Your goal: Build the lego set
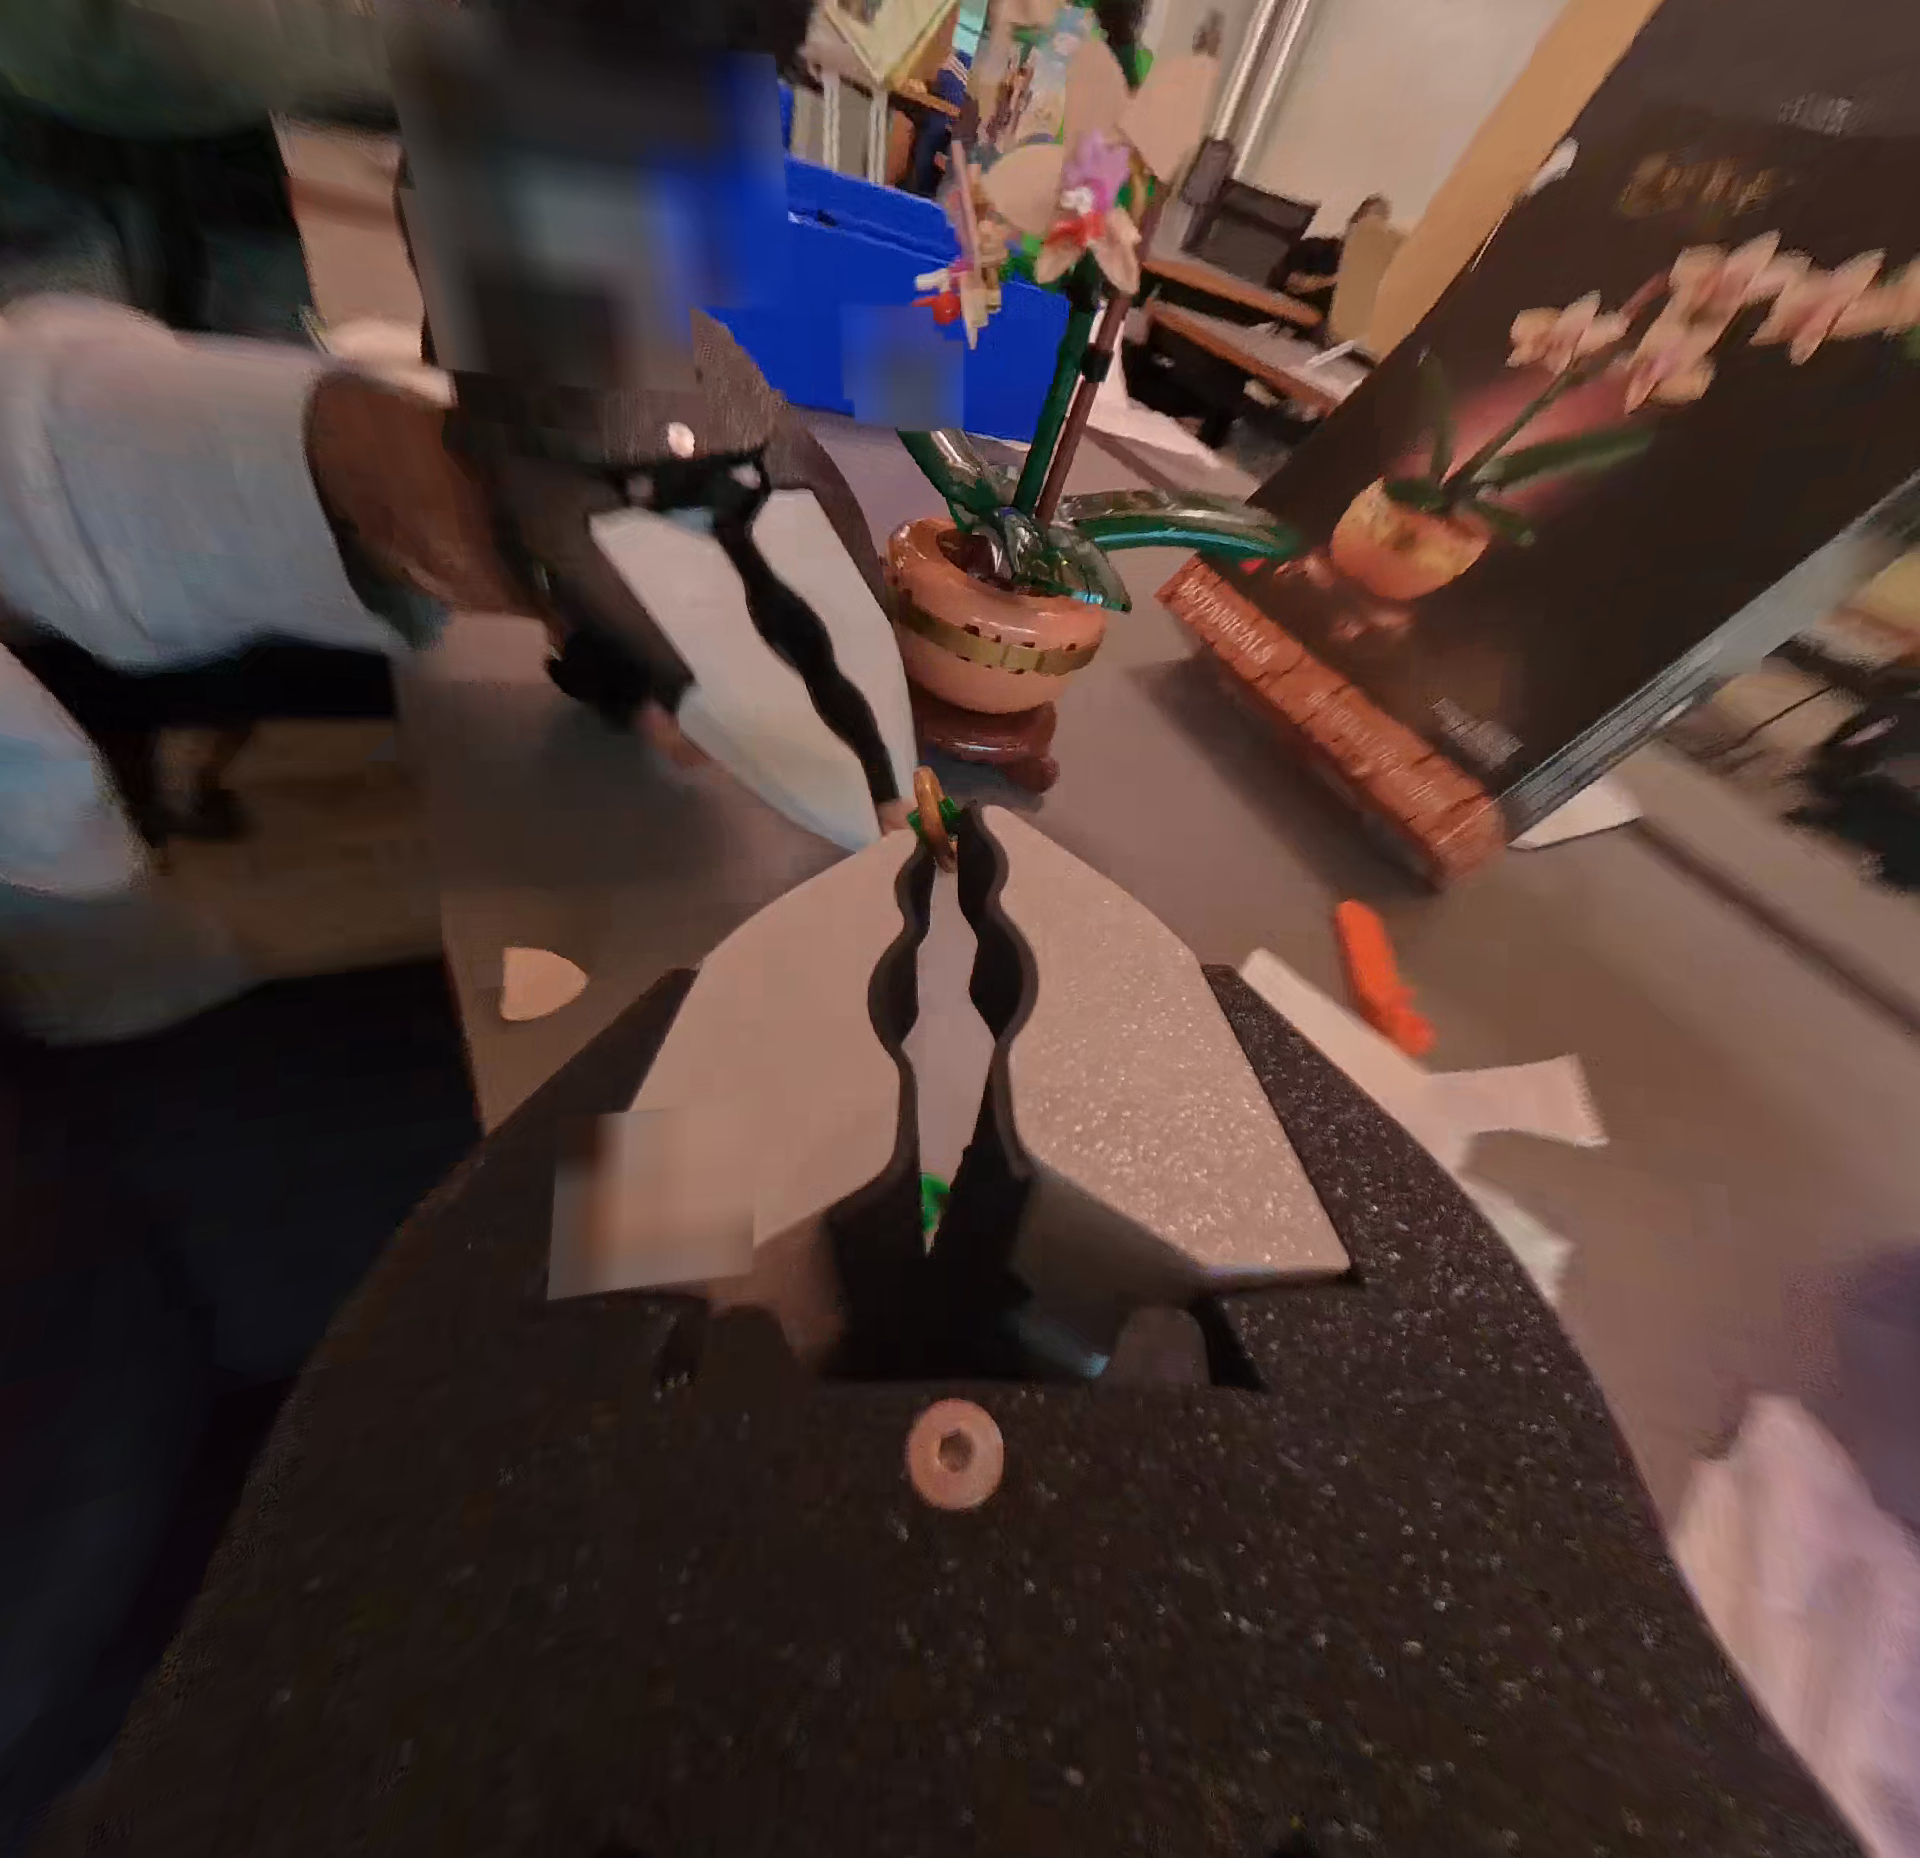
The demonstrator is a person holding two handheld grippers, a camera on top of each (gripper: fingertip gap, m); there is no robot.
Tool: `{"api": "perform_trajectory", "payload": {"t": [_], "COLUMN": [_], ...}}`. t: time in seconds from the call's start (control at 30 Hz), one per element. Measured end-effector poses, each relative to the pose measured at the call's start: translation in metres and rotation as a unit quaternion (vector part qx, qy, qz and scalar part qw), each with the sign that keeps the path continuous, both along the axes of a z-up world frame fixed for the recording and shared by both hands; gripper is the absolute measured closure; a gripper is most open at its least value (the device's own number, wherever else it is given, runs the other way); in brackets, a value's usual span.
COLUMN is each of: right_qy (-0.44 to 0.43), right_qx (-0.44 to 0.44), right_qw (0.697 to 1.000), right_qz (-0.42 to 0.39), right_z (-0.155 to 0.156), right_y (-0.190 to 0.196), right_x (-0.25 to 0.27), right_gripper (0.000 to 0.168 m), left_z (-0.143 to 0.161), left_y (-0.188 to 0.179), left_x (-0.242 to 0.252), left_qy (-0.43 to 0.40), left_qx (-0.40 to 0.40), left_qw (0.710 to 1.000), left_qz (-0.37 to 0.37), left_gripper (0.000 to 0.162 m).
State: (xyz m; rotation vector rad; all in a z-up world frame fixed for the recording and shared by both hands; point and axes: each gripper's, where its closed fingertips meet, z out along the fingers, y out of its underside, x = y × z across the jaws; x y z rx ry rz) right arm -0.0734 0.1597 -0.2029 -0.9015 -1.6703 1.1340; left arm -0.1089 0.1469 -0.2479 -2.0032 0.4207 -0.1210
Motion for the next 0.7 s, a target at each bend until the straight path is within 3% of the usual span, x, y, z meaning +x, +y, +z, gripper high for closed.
{"api": "perform_trajectory", "payload": {"t": [0.1, 0.27, 0.43, 0.53, 0.7], "right_qy": [-0.055, -0.107, -0.129, -0.146, -0.16], "right_qx": [-0.16, -0.354, -0.395, -0.41, -0.42], "right_qw": [0.985, 0.928, 0.907, 0.895, 0.885], "right_qz": [0.021, 0.051, 0.073, 0.101, 0.122], "right_z": [-0.005, -0.005, -0.006, -0.004, -0.004], "right_y": [0.004, 0.007, 0.005, -0.005, -0.014], "right_x": [-0.001, 0.0, 0.003, 0.004, 0.003], "right_gripper": [0.164, 0.164, 0.164, 0.164, 0.164], "left_z": [-0.02, -0.023, 0.011, 0.031, 0.038], "left_y": [0.008, 0.02, 0.017, 0.011, 0.005], "left_x": [0.0, 0.005, 0.025, 0.04, 0.043], "left_qy": [0.101, 0.102, -0.026, -0.121, -0.131], "left_qx": [-0.034, -0.043, 0.035, 0.066, 0.093], "left_qw": [0.994, 0.994, 0.998, 0.987, 0.981], "left_qz": [0.004, 0.0, -0.043, -0.086, -0.109], "left_gripper": [0.152, 0.129, 0.145, 0.139, 0.157]}}
